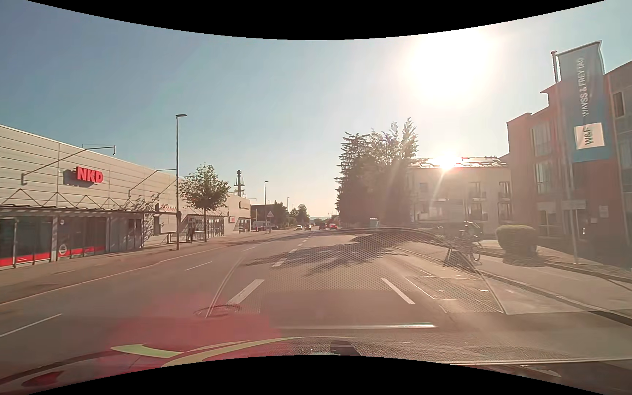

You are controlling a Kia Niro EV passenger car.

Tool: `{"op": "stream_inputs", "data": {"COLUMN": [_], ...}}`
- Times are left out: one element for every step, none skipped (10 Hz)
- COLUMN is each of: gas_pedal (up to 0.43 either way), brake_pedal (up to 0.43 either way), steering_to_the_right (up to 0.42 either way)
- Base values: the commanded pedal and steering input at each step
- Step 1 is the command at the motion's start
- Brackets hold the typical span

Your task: Follow the waypoints while adhering to traffic rules and regulations

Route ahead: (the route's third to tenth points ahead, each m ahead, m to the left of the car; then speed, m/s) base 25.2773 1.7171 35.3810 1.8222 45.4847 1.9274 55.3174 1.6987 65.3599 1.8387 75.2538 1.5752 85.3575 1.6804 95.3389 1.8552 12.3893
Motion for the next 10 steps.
{"op": "stream_inputs", "data": {"gas_pedal": [0.098,0.098,0.098,0.098,0.098,0.098,0.098,0.098,0.098,0.098], "brake_pedal": [0.000,0.000,0.000,0.000,0.000,0.000,0.000,0.000,0.000,0.000], "steering_to_the_right": [-0.002,-0.002,-0.002,-0.002,-0.002,-0.002,-0.002,-0.002,-0.001,-0.002]}}
